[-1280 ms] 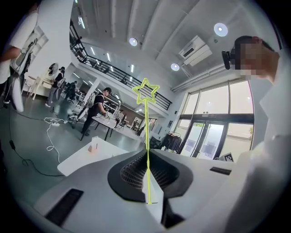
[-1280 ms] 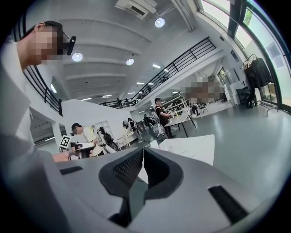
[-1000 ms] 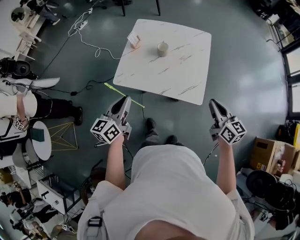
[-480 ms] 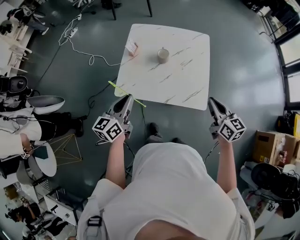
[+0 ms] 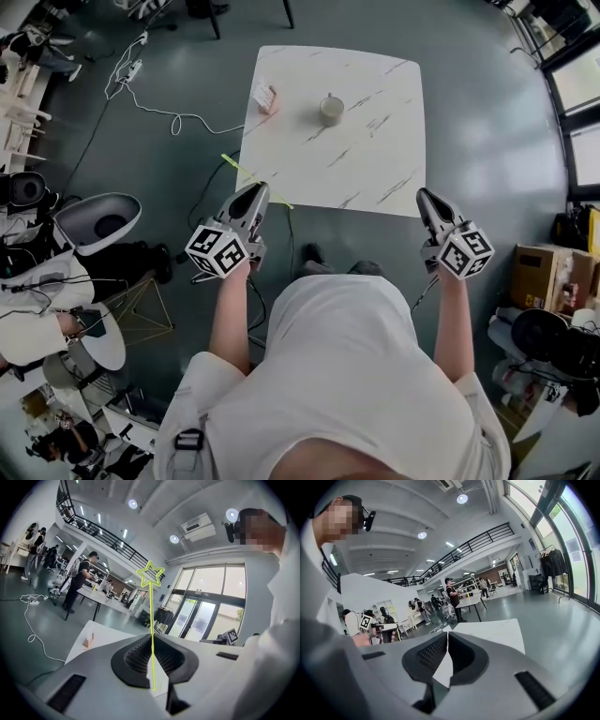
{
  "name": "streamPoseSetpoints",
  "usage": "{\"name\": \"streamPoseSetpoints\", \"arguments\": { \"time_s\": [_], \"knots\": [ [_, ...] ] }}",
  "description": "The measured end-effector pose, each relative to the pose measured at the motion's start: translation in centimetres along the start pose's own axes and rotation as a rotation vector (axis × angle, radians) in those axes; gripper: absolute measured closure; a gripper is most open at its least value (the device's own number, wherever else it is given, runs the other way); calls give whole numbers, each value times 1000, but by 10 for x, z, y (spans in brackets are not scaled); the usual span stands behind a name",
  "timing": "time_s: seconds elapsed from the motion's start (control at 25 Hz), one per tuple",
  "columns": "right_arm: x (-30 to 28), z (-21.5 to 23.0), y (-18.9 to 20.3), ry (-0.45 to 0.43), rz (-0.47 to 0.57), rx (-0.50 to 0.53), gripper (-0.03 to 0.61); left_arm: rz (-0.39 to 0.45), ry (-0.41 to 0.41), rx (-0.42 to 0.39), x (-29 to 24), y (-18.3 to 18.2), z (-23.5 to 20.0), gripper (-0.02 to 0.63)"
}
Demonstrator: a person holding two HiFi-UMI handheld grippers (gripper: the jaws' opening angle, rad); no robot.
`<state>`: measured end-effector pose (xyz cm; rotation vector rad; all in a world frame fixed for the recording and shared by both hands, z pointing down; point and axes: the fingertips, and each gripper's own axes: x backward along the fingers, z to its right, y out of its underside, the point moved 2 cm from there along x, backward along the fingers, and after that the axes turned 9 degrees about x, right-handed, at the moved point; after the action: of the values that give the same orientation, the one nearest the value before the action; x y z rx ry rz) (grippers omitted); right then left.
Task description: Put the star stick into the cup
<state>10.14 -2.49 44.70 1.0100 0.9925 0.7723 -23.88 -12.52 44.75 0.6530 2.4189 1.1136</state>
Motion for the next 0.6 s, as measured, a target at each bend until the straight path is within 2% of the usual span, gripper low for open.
{"name": "streamPoseSetpoints", "arguments": {
  "time_s": [0.32,0.6],
  "knots": [
    [-14,-1,1,0,-33,12,552,6,-5,22,-15,-5,-15,589],
    [-37,17,-3,-48,-30,10,552,0,-29,27,-41,3,-16,589]
  ]
}}
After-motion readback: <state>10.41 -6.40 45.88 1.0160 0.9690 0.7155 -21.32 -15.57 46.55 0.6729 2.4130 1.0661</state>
